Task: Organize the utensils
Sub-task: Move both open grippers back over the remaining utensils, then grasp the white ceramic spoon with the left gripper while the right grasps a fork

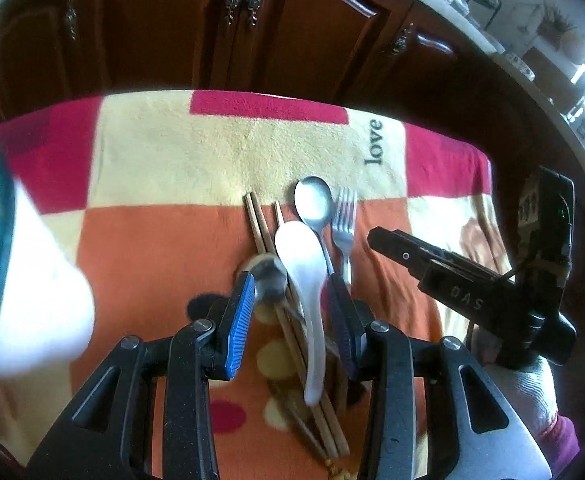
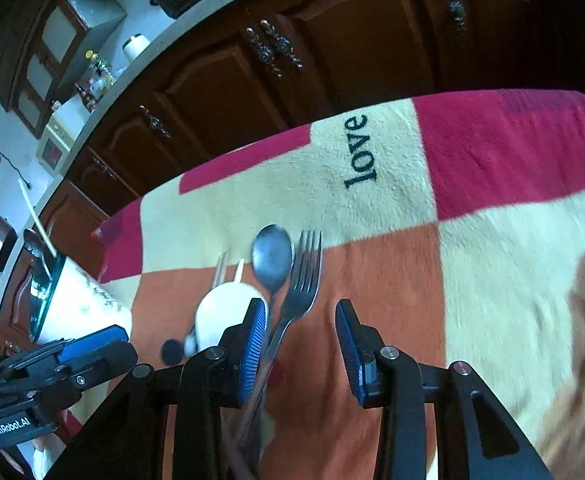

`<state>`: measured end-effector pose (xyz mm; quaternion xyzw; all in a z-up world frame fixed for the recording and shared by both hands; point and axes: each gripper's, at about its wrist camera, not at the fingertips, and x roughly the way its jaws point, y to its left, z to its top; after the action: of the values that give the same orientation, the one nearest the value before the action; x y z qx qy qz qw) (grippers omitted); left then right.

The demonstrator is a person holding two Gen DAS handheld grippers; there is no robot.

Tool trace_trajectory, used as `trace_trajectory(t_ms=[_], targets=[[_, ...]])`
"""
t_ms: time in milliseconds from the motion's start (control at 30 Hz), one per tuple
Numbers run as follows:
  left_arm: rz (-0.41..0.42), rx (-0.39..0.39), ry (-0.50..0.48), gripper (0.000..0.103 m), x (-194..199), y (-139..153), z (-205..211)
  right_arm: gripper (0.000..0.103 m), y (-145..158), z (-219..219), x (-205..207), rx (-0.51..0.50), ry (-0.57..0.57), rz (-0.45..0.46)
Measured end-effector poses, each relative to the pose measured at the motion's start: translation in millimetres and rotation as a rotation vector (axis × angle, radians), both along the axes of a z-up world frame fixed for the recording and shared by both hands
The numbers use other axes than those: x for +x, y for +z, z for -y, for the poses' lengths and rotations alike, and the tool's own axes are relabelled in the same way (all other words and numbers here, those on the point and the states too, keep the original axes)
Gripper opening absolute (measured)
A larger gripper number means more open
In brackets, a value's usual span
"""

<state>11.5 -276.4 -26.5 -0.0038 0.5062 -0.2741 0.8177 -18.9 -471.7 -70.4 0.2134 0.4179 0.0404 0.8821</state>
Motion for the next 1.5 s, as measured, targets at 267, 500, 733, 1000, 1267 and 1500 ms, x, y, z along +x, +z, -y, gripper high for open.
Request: trace_trajectory(t_ms=[267, 500, 733, 1000, 1267, 1500], targets=[[-0.045, 0.001, 0.004, 0.037, 34, -25, 21, 0.036, -21, 17, 28, 0.035, 0.065, 0.017], [-0.053, 0.019, -0.028, 0.037, 47, -40, 37, 0.032, -24, 17, 46, 0.038, 0.130, 0.040], [-0.030, 0.071, -0.046, 0.007, 45, -43, 43, 0.004, -20, 13, 41, 0.022, 0.107, 0.045], [0.017, -0.002, -0.028, 0.002, 23, -9, 24, 0.002, 21, 23, -4, -0.002, 0.026, 0.147], [0.095, -0.057, -0.021, 0.002, -10, 37, 1, 0.001, 71, 11, -48, -0.093, 0.014, 0.229], [0.158, -0.078, -0.003, 0.002, -30, 69, -19, 0.002, 108, 2, -75, -0.154, -0.006, 0.285]])
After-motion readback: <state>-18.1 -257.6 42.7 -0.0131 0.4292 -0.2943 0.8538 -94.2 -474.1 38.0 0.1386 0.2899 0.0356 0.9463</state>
